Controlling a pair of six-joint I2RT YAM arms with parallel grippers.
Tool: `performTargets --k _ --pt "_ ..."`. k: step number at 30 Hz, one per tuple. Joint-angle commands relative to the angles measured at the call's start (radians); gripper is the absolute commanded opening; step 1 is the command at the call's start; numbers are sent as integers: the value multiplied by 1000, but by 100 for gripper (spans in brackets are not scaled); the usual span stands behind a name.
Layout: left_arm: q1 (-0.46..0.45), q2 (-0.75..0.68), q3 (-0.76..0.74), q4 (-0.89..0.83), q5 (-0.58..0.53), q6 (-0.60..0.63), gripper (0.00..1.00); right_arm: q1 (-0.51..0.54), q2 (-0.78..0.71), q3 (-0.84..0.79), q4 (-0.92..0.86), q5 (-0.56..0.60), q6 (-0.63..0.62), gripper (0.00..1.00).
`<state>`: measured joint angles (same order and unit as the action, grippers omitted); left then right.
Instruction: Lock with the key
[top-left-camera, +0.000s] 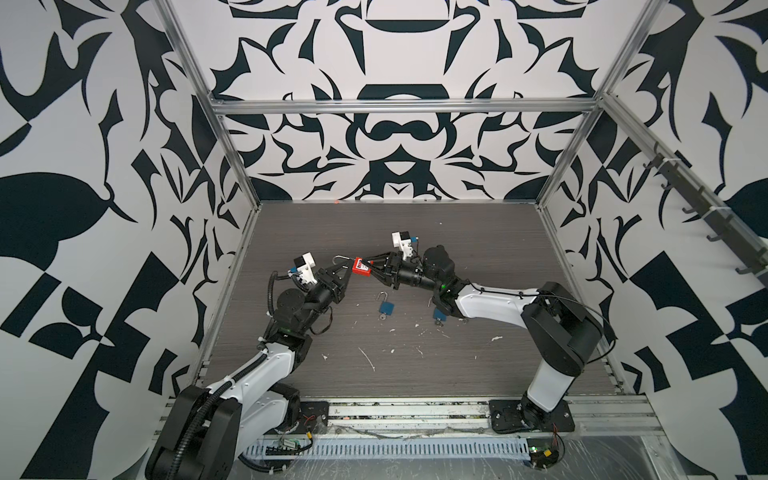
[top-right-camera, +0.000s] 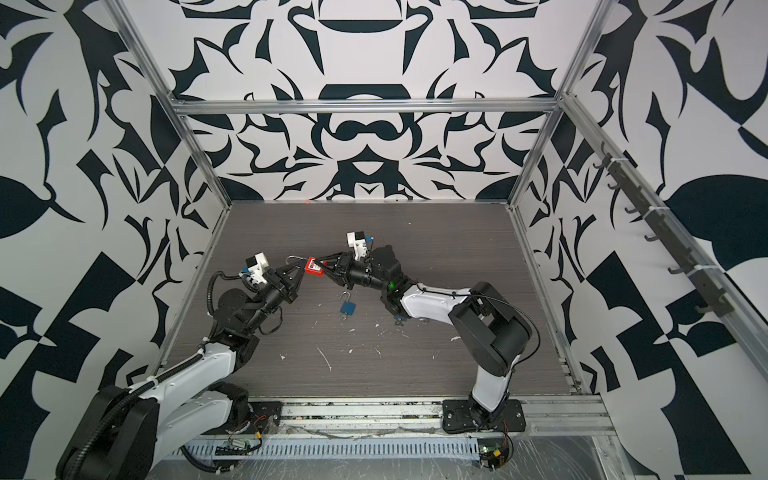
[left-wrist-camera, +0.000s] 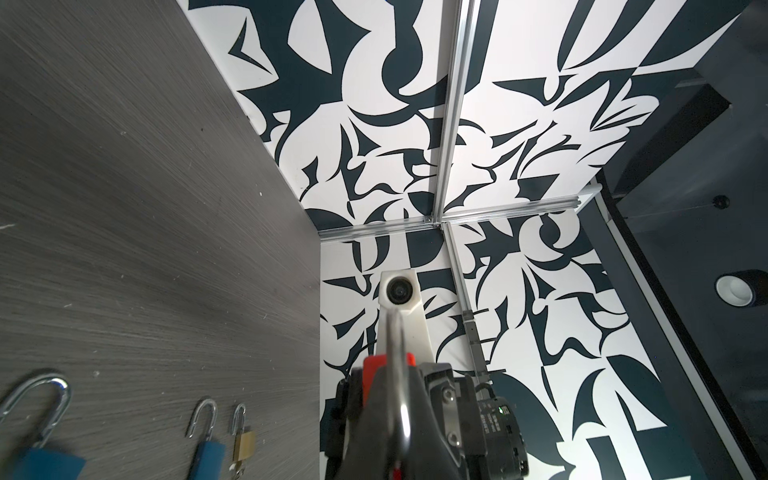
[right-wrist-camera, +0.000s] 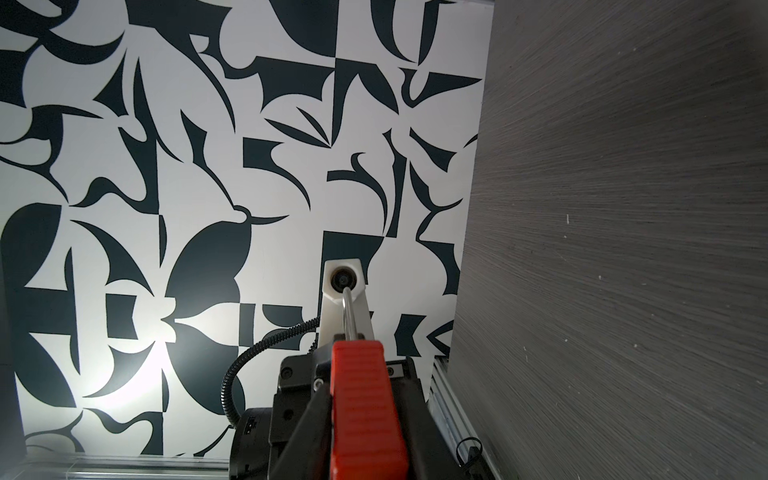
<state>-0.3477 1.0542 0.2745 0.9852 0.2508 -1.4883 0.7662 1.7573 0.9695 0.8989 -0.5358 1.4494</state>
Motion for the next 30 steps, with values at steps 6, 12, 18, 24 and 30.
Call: performTargets --k 6,12,18,24,30 --pt "-5 9 13 44 -5 13 0 20 -36 28 59 -18 -21 38" --pt "-5 10 11 41 -3 14 0 20 -48 9 53 -15 -29 10" --pt "-5 4 45 -50 44 74 28 4 -67 -3 21 -23 -50 0" --pt "-3 -94 210 -589 140 352 100 -85 -98 -32 -49 -83 -64 0" --pt "-3 -184 318 -957 90 504 99 -140 -178 7 -382 -172 -291 0"
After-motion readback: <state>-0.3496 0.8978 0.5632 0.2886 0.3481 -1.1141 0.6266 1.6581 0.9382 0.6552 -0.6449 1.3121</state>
